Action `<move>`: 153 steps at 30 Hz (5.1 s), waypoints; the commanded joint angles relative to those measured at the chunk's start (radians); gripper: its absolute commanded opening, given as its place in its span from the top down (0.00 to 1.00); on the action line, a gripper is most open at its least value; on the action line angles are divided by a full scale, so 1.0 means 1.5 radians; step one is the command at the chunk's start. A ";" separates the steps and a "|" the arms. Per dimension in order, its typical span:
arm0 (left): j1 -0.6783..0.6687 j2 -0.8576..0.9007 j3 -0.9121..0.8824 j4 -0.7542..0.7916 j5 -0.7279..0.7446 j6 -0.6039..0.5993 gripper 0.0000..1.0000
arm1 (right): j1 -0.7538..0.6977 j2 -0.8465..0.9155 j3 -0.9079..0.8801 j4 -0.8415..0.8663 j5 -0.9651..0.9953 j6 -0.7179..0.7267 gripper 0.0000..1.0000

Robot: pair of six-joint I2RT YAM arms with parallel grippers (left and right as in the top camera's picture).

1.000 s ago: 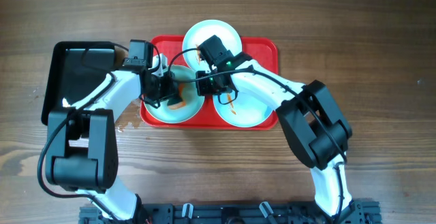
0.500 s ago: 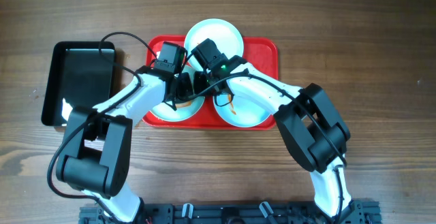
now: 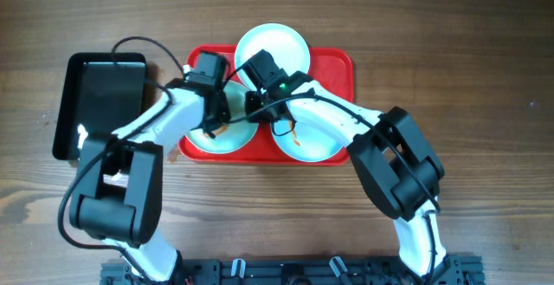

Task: Clean dirty plates on tray and stack at the side
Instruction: 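Scrub the left plate with the sponge while the right gripper holds its rim, then keep scrubbing the left plate with the sponge in the left gripper, then lift the scrubbed plate with the right gripper and set it right of the tray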

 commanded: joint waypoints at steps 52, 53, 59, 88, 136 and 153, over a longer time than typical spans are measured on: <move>0.035 0.036 -0.011 -0.112 -0.091 -0.070 0.96 | 0.001 0.009 -0.001 -0.014 0.016 0.000 0.96; 0.035 0.025 -0.011 -0.119 -0.076 -0.070 0.96 | 0.001 0.009 -0.001 -0.014 0.016 0.000 0.96; 0.035 -0.073 -0.011 -0.083 0.089 -0.062 0.96 | 0.001 0.009 -0.001 -0.013 0.016 0.000 0.96; -0.015 0.009 -0.011 -0.106 -0.199 -0.065 0.96 | 0.001 0.009 -0.001 -0.014 0.016 0.000 0.96; 0.057 0.007 0.016 -0.178 -0.171 -0.082 0.96 | 0.001 0.009 0.002 -0.014 0.013 0.006 0.96; 0.176 -0.251 0.016 -0.098 -0.046 -0.117 0.96 | 0.001 -0.014 0.016 -0.013 -0.013 -0.016 0.96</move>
